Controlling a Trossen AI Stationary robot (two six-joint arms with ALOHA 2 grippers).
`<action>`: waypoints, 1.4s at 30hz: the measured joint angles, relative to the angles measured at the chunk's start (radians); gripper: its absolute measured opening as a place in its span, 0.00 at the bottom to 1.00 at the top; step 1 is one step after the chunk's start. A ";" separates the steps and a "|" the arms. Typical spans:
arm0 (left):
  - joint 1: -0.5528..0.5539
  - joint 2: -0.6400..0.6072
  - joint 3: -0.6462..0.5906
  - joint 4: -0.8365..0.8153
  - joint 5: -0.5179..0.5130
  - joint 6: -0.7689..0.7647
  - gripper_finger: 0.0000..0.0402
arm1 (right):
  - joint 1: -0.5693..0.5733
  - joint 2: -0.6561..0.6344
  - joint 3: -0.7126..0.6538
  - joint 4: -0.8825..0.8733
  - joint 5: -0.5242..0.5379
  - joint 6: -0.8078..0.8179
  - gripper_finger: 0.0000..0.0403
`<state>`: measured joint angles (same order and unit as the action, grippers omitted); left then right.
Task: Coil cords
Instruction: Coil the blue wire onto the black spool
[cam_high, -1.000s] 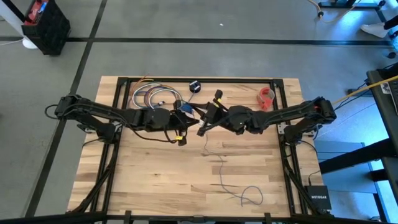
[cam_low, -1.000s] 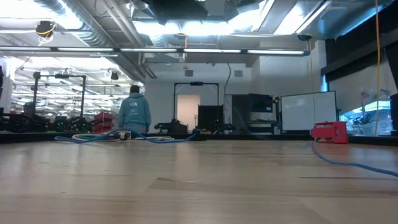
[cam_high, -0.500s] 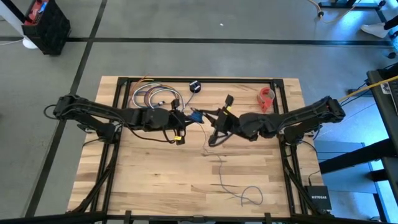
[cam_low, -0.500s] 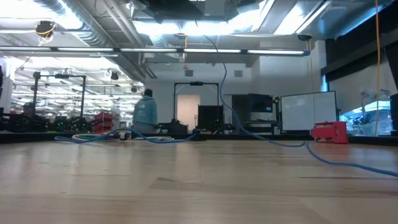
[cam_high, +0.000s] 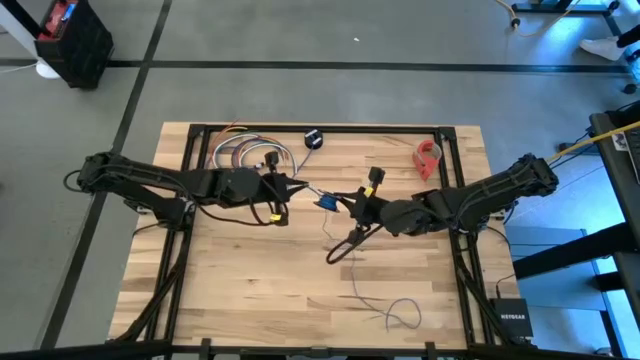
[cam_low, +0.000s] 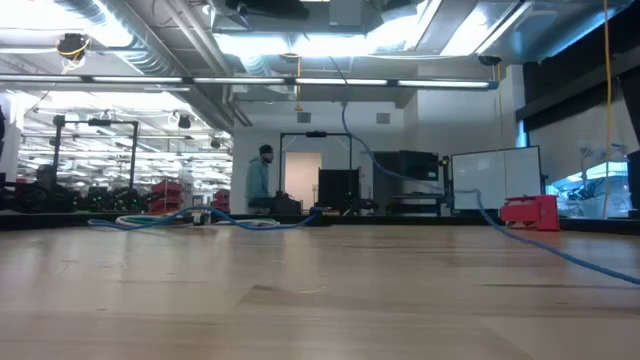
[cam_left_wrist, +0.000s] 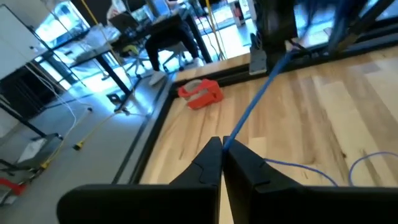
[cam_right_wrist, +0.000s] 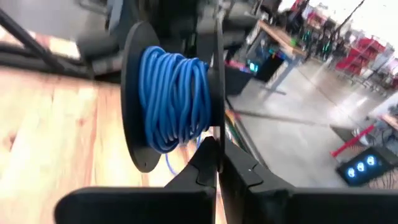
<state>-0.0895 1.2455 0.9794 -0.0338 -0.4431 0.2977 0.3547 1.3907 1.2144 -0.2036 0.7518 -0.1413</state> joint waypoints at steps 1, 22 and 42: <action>0.000 -0.009 0.000 0.002 0.000 0.001 0.00 | 0.000 0.000 0.000 -0.026 0.000 0.022 0.01; -0.033 -0.050 -0.002 0.024 0.007 -0.189 0.00 | -0.171 0.197 0.001 -0.053 0.083 0.102 0.01; -0.054 0.107 0.000 0.258 0.004 -0.219 0.00 | -0.218 0.232 -0.003 0.059 0.033 0.067 0.01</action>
<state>-0.1439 1.3521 0.9798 0.2246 -0.4388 0.0786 0.1371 1.6226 1.2111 -0.1445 0.7853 -0.0739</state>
